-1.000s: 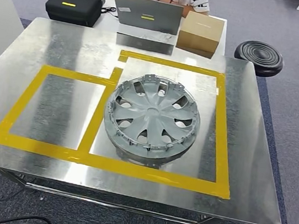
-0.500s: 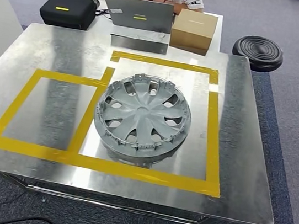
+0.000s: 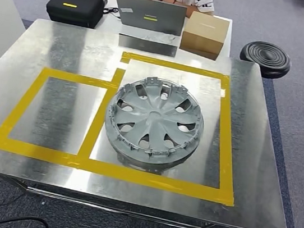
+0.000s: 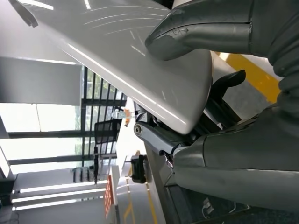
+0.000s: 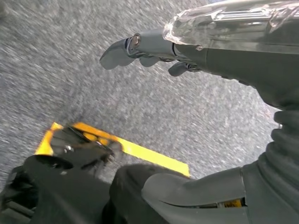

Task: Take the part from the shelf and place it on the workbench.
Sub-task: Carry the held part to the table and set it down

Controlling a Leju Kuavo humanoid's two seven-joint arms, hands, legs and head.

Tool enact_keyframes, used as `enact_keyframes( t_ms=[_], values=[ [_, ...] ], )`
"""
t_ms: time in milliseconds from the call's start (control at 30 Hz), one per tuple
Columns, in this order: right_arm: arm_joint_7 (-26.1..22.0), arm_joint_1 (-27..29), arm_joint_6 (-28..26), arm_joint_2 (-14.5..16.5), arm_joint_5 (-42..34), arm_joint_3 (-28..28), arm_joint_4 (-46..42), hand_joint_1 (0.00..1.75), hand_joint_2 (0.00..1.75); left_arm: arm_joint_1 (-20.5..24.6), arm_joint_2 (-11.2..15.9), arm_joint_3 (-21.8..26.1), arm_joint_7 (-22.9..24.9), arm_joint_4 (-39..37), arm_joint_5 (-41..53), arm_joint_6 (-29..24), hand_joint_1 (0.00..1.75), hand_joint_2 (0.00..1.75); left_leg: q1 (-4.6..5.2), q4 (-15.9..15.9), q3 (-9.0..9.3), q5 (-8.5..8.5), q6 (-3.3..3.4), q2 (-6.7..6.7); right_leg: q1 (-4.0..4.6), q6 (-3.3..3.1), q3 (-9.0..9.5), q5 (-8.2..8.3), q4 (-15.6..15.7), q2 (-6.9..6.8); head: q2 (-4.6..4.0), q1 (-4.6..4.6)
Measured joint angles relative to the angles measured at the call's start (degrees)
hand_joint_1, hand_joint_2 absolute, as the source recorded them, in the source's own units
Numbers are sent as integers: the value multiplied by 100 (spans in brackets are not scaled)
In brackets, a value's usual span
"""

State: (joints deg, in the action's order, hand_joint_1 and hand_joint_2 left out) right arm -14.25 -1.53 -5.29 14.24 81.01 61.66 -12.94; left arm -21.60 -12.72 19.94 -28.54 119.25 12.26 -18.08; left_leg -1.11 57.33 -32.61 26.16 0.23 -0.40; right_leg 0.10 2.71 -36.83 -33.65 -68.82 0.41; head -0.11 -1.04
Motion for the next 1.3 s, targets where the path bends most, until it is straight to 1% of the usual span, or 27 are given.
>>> enact_keyframes(
  t_ms=[33, 67, 100, 133, 167, 233, 267, 400, 467, 533, 567, 600, 633, 700, 733, 767, 800, 900, 967, 1033, 1067, 1100, 1133, 1200, 1233, 1267, 1300],
  values=[
    [1, -2, 1, -2, 1, 1, 0, 0, 175, 6, 1, 37, 36, -24, -3, 54, 168, 175, 2, 1, 1, 3, 6, 2, -3, 12, -180, -149, -370, 1, 0, -1],
    [1, 2, 2, -4, 2, 1, 0, 0, 175, 14, 1, 72, 59, -49, -8, 89, 168, 175, 3, 2, 5, 7, 9, 2, -4, 16, -296, -200, -595, 1, 0, -1],
    [2, 7, 3, -6, 2, 2, 0, 0, 175, 20, 2, 100, 71, -69, -12, 106, 168, 175, 2, 3, 14, 12, 8, 0, -5, 14, -306, -126, -591, 1, 0, -1],
    [2, 14, 3, -8, 2, 3, 0, 0, 175, 25, 2, 124, 75, -85, -13, 114, 168, 175, -3, 3, 30, 20, 0, -4, -7, 7, -202, 53, -348, 1, 0, -1],
    [2, 16, 4, -9, 2, 3, 0, 0, 175, 30, 2, 149, 77, -96, -13, 117, 168, 175, -7, 3, 50, 33, -16, -7, -10, -1, -9, 283, 63, 0, 0, 1],
    [1, 12, 9, -9, 2, 3, 1, 0, 175, 42, 3, 192, 78, -106, -13, 119, 168, 175, 8, 14, 78, 61, -68, -11, -9, -29, 336, 578, 777, 8, 0, 2],
    [1, 10, 12, -8, 1, 2, 1, 0, 175, 49, 4, 205, 78, -108, -13, 121, 168, 175, 17, 14, 82, 66, -99, -12, -5, -50, 422, 626, 942, 14, 0, 0],
    [2, 21, 14, -9, 4, 3, 0, 0, 175, 68, 9, 227, 120, -119, -72, 196, 168, 175, 9, 35, 63, 95, -225, -9, 1, -196, 436, 657, 992, 21, 0, -6],
    [2, 22, 11, -9, 5, 3, 0, 0, 175, 102, 13, 289, 218, -147, -190, 361, 168, 175, 10, 460, -138, 358, -267, -4, -16, -265, 440, 676, 1019, 11, 0, -24],
    [4, 23, 6, -9, 6, 2, 0, 0, 175, 144, 11, 388, 334, -221, -302, 507, 168, 175, 17, 1229, -515, 708, -284, -3, -6, -299, 429, 672, 1020, 2, 0, -33],
    [9, 26, 3, -10, 6, 3, 0, 0, 175, 161, 9, 442, 383, -269, -338, 547, 168, 175, 18, 1504, -654, 781, -284, -3, 0, -307, 427, 670, 1019, 2, 0, -31],
    [16, 30, 1, -10, 7, 3, 0, 0, 175, 178, 7, 496, 427, -318, -360, 572, 168, 175, 19, 1588, -704, 743, -277, -3, 6, -310, 427, 670, 1019, 5, 0, -33],
    [24, 34, -1, -10, 7, 4, 0, 0, 175, 201, 4, 554, 459, -359, -366, 586, 168, 175, 21, 1443, -642, 597, -261, -3, 10, -311, 432, 670, 1019, 10, 0, -34],
    [33, 39, -2, -10, 9, 4, 0, 0, 175, 257, 0, 657, 516, -422, -335, 601, 168, 175, 35, 717, -297, 199, -206, 0, 21, -303, 447, 665, 1017, 17, 0, -34],
    [37, 39, -2, -10, 10, 3, 0, 0, 175, 288, -3, 704, 545, -445, -315, 606, 168, 175, 43, 353, -126, 72, -180, 3, 34, -288, 445, 658, 1007, 21, 0, -32],
    [42, 39, -2, -10, 11, 3, 0, 0, 175, 314, -5, 743, 581, -469, -302, 616, 168, 175, 53, 110, -18, 11, -158, 4, 44, -268, 439, 654, 1004, 21, 0, -27],
    [46, 38, -2, -10, 12, 2, 0, 0, 175, 333, -7, 777, 620, -494, -302, 631, 168, 175, 64, -3, 26, 9, -140, 4, 50, -242, 431, 653, 1004, 20, 0, -26],
    [54, 36, -6, -12, 23, 2, 0, 0, 175, 378, -9, 900, 740, -587, -347, 713, 168, 175, 54, -59, 35, -9, -73, 2, 41, -145, 397, 621, 978, 13, 0, -20],
    [53, 31, -10, -16, 60, 2, 0, 0, 175, 426, -9, 1003, 799, -656, -413, 797, 168, 175, 20, -82, 49, -25, -29, 8, 31, -68, 218, 390, 597, 8, 0, 10],
    [57, 29, -13, -24, 91, 2, 0, 0, 175, 474, -8, 1116, 839, -737, -498, 866, 168, 175, 13, -79, 51, -22, -14, 14, 14, -14, -132, 41, -162, 5, 0, 40],
    [62, 30, -15, -30, 96, 2, 0, 0, 175, 502, -8, 1185, 859, -788, -535, 889, 168, 175, 11, -77, 53, -20, -13, 16, 5, 0, -291, -55, -475, 4, 0, 42],
    [66, 33, -18, -37, 97, 2, 0, 0, 175, 532, -7, 1257, 874, -845, -565, 903, 168, 175, 7, -75, 59, -16, -14, 17, -1, 9, -365, -41, -603, 4, 0, 45],
    [70, 36, -20, -45, 97, 2, 0, 0, 175, 559, -7, 1329, 886, -903, -588, 915, 168, 175, -1, -74, 70, -10, -20, 15, -8, 15, -329, 84, -500, 4, 0, 43],
    [74, 36, -25, -54, 100, 2, 0, 0, 175, 609, -5, 1451, 896, -1001, -608, 924, 168, 175, -21, -72, 103, 12, -56, 10, -28, 34, 26, 490, 253, 5, 0, 45],
    [76, 32, -27, -56, 102, 2, 1, 0, 175, 637, -3, 1510, 899, -1039, -612, 917, 168, 175, -21, -62, 112, 27, -87, 4, -31, 32, 213, 616, 627, 14, 0, 51],
    [79, 24, -29, -56, 104, 2, 2, 0, 175, 672, -2, 1581, 904, -1076, -611, 906, 168, 175, -16, -57, 114, 32, -124, -1, -30, 11, 345, 682, 879, 25, 0, 50],
    [82, 18, -31, -56, 107, 2, 3, 0, 175, 712, -1, 1654, 911, -1117, -613, 895, 168, 175, -8, -60, 111, 28, -161, -5, -23, -22, 397, 678, 977, 36, 0, 46]
  ],
)
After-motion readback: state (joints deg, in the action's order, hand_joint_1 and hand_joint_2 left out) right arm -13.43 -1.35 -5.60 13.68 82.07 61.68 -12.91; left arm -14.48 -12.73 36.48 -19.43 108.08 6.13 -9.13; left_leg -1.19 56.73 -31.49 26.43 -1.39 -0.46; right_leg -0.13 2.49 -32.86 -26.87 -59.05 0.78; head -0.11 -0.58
